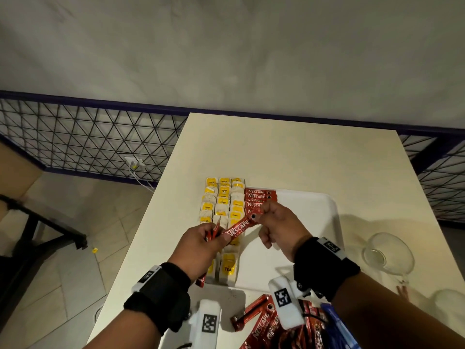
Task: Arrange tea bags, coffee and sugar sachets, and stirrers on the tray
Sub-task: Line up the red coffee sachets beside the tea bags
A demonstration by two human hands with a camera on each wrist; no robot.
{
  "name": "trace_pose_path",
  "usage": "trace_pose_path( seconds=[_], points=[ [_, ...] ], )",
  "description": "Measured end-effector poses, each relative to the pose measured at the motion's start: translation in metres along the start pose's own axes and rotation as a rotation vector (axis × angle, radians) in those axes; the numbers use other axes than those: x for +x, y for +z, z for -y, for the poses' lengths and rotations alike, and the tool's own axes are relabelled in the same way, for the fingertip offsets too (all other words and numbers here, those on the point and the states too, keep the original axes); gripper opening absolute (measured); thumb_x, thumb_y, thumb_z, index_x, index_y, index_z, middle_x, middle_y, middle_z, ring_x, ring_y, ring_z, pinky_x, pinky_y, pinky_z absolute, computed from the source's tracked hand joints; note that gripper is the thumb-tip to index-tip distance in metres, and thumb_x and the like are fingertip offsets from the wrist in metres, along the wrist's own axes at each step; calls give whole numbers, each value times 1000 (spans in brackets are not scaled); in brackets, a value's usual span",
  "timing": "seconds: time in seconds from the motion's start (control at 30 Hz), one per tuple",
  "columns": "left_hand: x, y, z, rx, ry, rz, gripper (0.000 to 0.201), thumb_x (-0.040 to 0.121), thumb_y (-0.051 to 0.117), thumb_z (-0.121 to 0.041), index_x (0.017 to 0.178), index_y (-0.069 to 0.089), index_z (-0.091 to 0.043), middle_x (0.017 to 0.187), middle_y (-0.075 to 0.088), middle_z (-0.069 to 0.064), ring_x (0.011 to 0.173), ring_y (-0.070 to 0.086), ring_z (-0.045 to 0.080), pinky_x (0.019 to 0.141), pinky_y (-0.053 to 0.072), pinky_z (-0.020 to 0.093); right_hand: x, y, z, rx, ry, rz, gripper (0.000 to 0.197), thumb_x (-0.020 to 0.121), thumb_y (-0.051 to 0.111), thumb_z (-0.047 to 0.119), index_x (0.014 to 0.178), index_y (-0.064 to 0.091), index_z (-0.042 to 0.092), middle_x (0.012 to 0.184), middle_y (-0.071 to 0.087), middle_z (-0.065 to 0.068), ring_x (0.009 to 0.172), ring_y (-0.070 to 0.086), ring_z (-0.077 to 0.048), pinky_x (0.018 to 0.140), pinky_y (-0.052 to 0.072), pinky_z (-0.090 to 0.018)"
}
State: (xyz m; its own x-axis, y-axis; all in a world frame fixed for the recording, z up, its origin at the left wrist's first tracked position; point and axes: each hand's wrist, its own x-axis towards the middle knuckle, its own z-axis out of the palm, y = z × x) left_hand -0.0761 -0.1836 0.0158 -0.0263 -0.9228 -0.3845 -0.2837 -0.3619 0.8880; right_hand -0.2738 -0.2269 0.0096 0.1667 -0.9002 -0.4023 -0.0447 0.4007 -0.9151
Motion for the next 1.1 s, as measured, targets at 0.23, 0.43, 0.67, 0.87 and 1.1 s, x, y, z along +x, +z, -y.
trace_pose_path(
  seconds=[0.23, 0.43, 0.67, 0.87, 1.1],
  points=[
    [15, -2, 8, 180, 9, -16, 18, 92, 63, -23, 75, 66, -19, 51, 57, -15, 52, 48, 1, 64, 40, 27, 5, -34, -25, -317, 159, 119, 9, 88, 64, 13, 79, 63, 12, 50, 46, 0, 45, 39, -14, 48, 35, -27],
    [18, -14, 27, 299, -8, -70, 23, 90, 63, -33, 77, 66, -15, 67, 62, 6, 67, 56, 24, 72, 48, 40, 29, -74, -42, -551, 164, -145, 11, 89, 58, 18, 81, 64, 15, 50, 52, 1, 38, 42, -15, 44, 37, -26],
    [11, -25, 38, 318, -33, -77, 19, 90, 64, -32, 76, 67, -18, 68, 65, 6, 69, 59, 22, 70, 47, 36, 53, -65, -52, -611, 239, -134, 16, 86, 60, 13, 71, 64, 18, 73, 65, -1, 56, 50, -13, 53, 37, -23],
    [12, -29, 46, 292, -48, -79, 14, 90, 64, -28, 79, 69, -19, 74, 68, 7, 74, 62, 22, 73, 48, 36, 65, -55, -49, -670, 244, -211, 13, 83, 66, 21, 83, 71, 10, 83, 71, -4, 81, 63, -20, 72, 49, -27],
    [12, -31, 46, 276, -52, -82, 11, 90, 65, -26, 81, 69, -24, 75, 69, 0, 74, 63, 13, 69, 47, 26, 65, -47, -45, -850, 258, -311, 35, 81, 65, 50, 87, 62, 16, 86, 65, 0, 83, 59, -20, 72, 47, -30]
  ],
)
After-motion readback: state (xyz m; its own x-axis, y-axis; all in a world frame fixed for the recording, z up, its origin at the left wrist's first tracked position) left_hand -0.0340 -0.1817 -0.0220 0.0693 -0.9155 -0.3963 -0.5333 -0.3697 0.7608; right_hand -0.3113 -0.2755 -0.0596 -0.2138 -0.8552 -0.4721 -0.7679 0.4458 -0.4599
